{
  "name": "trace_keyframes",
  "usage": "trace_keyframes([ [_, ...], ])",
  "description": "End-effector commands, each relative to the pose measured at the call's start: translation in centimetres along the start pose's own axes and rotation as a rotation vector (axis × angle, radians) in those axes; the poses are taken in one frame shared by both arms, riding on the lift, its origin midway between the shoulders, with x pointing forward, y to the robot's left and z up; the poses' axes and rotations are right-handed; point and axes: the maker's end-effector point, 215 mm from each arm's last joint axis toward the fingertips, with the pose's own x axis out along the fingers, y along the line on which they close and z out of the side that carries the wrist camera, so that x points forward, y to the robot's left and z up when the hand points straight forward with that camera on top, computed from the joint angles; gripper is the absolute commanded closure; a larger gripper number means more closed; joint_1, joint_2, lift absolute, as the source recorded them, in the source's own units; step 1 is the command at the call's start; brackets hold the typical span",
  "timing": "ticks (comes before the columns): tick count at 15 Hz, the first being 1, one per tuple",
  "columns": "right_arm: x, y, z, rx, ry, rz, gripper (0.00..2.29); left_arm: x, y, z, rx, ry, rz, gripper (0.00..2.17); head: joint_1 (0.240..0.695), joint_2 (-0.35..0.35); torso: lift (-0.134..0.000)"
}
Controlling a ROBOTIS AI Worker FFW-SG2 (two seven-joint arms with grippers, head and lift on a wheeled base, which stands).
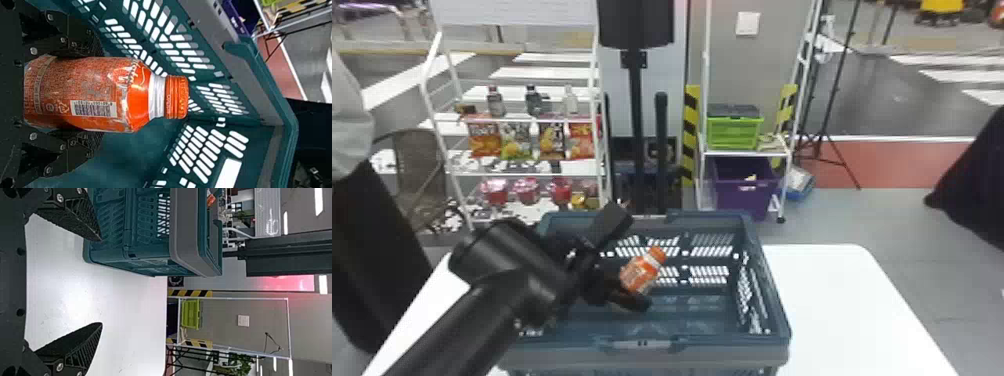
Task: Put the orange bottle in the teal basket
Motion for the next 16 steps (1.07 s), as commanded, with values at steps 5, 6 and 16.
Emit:
trace_keyframes([
  [5, -0.3, 0.1, -0.2, 0.001, 0.003, -0.002, 0.13, 2.4, -1.4, -0.2, 0.074, 0.099, -0.031, 0.56, 0.499, 0.0, 0.0],
  [6, -0.3, 0.0, -0.2, -0.003, 0.003, -0.003, 0.13, 2.7, -1.7, -0.4, 0.087, 0.115, -0.034, 0.56, 0.499, 0.0, 0.0],
  [16, -0.4, 0.1, -0.2, -0.002, 0.004, -0.002, 0.13, 3.8, -2.5, -1.5, 0.124, 0.156, -0.05, 0.43, 0.499, 0.0, 0.0],
])
